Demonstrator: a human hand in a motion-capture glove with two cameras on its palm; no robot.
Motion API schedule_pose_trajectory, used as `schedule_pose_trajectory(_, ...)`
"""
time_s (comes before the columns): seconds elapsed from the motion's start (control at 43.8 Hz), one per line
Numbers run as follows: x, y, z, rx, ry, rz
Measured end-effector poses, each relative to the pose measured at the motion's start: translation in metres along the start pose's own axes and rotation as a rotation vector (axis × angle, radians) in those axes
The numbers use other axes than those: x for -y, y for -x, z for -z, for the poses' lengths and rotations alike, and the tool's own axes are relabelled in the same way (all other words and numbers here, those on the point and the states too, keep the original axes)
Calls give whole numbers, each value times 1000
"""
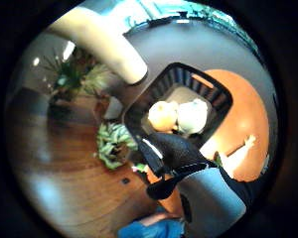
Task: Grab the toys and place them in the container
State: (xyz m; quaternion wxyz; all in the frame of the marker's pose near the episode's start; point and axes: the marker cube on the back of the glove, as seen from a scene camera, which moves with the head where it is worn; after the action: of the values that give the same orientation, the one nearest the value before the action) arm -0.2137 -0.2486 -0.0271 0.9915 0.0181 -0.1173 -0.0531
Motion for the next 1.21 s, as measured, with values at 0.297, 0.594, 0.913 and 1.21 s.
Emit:
schedule_pose_trajectory(0.297, -19, -27, -10, -85, 45, -24)
schedule_pose_trajectory(0.594, -60, -98, -60, -120, 104, -36)
schedule_pose_trajectory(0.913, -94, -145, -145, -108, 259, -45)
schedule_pose_trajectory(1.21, -114, -150, -220, -98, 328, -89)
